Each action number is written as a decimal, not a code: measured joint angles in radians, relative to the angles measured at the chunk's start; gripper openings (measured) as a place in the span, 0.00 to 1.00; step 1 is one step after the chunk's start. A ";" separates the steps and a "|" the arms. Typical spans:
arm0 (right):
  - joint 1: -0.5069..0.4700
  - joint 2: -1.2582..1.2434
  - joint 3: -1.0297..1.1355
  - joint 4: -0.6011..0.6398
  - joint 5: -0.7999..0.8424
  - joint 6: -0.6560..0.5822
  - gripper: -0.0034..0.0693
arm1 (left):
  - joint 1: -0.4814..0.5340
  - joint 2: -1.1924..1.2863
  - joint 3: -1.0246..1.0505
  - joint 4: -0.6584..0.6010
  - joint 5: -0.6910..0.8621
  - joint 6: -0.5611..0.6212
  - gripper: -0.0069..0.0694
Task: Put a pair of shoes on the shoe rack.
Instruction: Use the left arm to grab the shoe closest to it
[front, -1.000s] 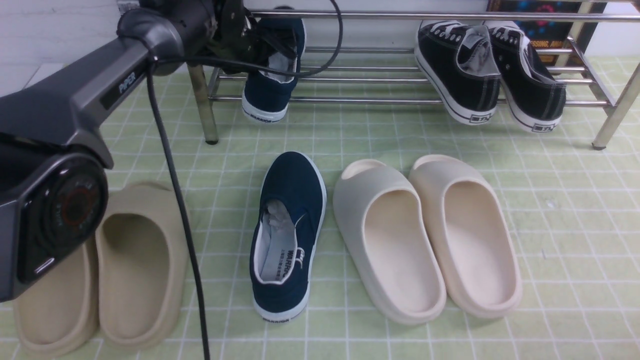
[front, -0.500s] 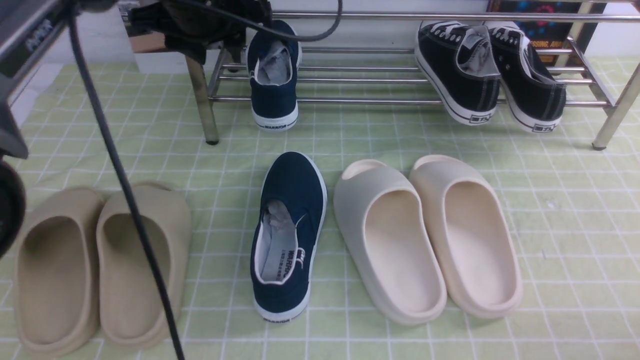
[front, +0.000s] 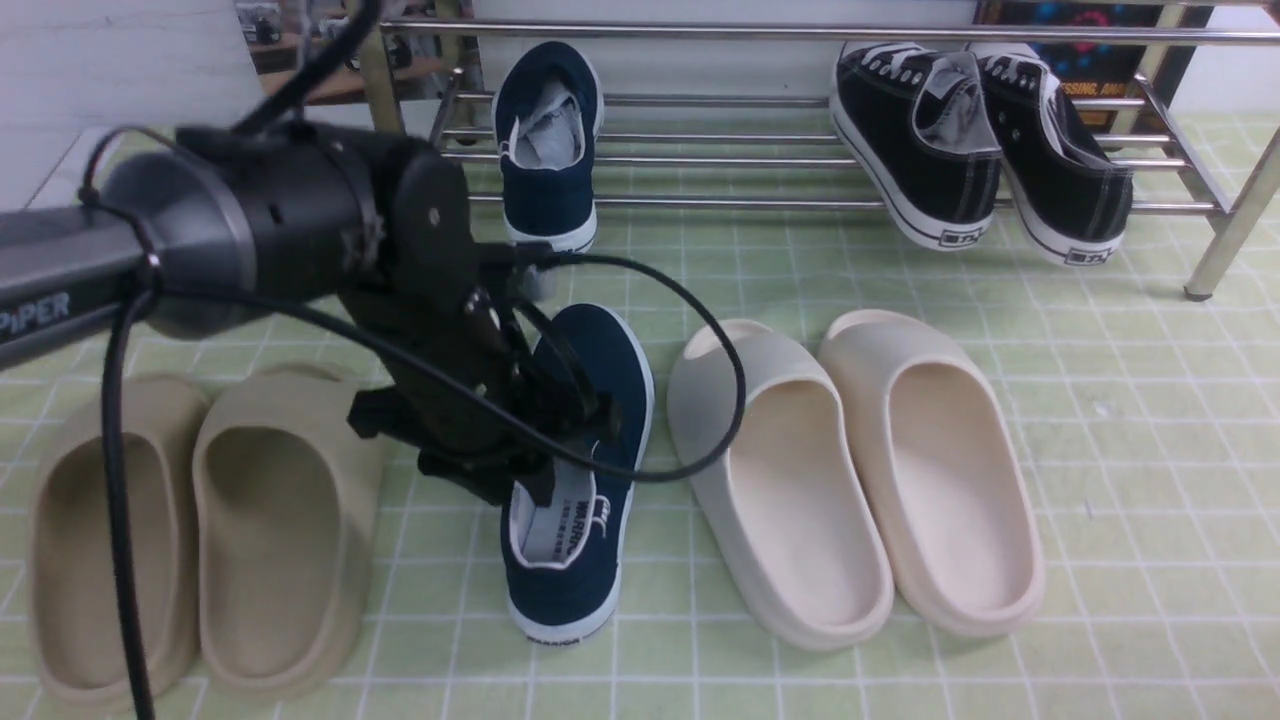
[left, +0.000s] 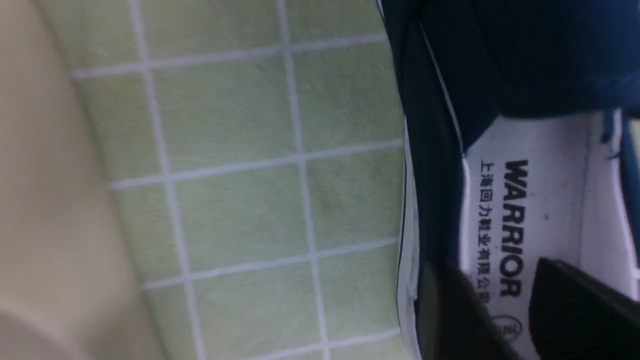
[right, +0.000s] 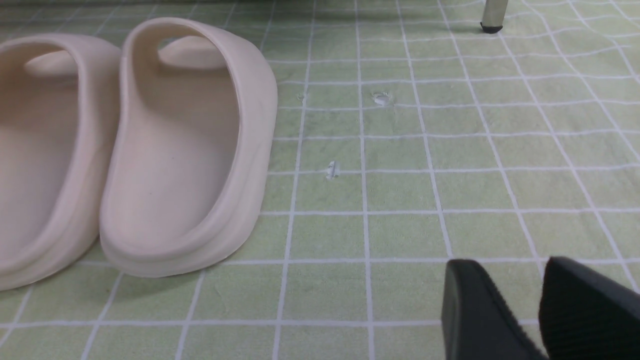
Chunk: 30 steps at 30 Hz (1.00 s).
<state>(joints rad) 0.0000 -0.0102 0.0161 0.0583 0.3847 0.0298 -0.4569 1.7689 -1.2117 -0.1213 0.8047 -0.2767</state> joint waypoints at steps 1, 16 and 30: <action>0.000 0.000 0.000 0.000 0.000 0.000 0.38 | -0.008 0.003 0.009 0.011 -0.019 -0.013 0.37; 0.000 0.000 0.000 0.000 0.000 0.000 0.38 | -0.057 -0.167 0.003 0.180 -0.051 -0.190 0.08; 0.000 0.000 0.000 0.000 0.000 0.000 0.38 | -0.057 -0.109 -0.264 0.121 0.018 -0.171 0.08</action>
<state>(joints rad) 0.0000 -0.0102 0.0161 0.0583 0.3847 0.0298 -0.5142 1.6595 -1.4760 0.0000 0.8223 -0.4478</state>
